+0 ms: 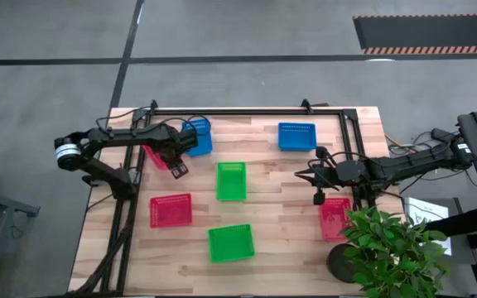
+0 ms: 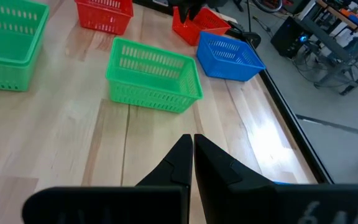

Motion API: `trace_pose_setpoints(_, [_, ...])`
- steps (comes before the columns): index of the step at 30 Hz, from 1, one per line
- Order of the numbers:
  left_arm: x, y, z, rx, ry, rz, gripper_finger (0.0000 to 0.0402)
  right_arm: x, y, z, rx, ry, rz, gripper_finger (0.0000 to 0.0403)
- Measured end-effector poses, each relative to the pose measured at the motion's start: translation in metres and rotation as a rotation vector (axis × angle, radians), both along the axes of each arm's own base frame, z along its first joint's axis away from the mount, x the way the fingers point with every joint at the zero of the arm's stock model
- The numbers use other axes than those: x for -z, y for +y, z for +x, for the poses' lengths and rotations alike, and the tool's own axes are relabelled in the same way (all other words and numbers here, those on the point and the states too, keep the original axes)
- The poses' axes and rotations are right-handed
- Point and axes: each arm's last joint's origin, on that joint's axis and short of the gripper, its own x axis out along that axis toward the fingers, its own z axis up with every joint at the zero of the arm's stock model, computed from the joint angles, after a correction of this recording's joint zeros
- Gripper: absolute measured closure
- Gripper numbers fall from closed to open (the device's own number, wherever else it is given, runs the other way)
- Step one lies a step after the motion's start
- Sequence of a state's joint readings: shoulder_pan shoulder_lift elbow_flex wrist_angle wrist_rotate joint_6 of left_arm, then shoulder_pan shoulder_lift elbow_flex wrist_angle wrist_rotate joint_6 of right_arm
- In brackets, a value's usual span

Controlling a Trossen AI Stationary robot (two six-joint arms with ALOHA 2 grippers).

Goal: Stack baskets by color
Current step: Stack the top red bin on top of the bottom left red bin

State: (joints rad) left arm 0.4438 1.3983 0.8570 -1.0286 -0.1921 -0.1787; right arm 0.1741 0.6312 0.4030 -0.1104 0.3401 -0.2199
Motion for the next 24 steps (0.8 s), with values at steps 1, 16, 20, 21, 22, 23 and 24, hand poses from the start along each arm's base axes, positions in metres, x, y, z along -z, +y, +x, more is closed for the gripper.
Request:
trace_pose_setpoints(1, [0.000, 0.000, 0.000, -0.001, 0.000, 0.000, 0.0314, 0.000, 0.000, 0.000, 0.000, 0.001, 0.000, 0.0394])
trace_pose_setpoints(16, [-0.002, 0.000, 0.000, -0.069, -0.014, 0.013, 0.0399, 0.001, 0.000, 0.000, 0.002, 0.007, 0.002, 0.0394])
trace_pose_setpoints(20, [-0.015, -0.001, 0.002, -0.114, -0.050, 0.056, 0.0400, 0.001, 0.000, 0.000, 0.004, 0.010, 0.007, 0.0394])
trace_pose_setpoints(21, [-0.019, -0.002, 0.003, -0.133, -0.064, 0.077, 0.0400, 0.001, 0.000, -0.001, 0.004, 0.011, 0.007, 0.0394])
trace_pose_setpoints(22, [-0.023, -0.002, 0.003, -0.158, -0.076, 0.097, 0.0400, 0.001, 0.000, -0.001, 0.005, 0.010, 0.007, 0.0394])
trace_pose_setpoints(23, [-0.027, -0.003, 0.003, -0.185, -0.087, 0.113, 0.0400, 0.001, 0.000, -0.001, 0.005, 0.010, 0.008, 0.0394])
trace_pose_setpoints(24, [-0.032, -0.004, 0.004, -0.211, -0.100, 0.122, 0.0400, 0.001, 0.000, -0.001, 0.004, 0.010, 0.008, 0.0394])
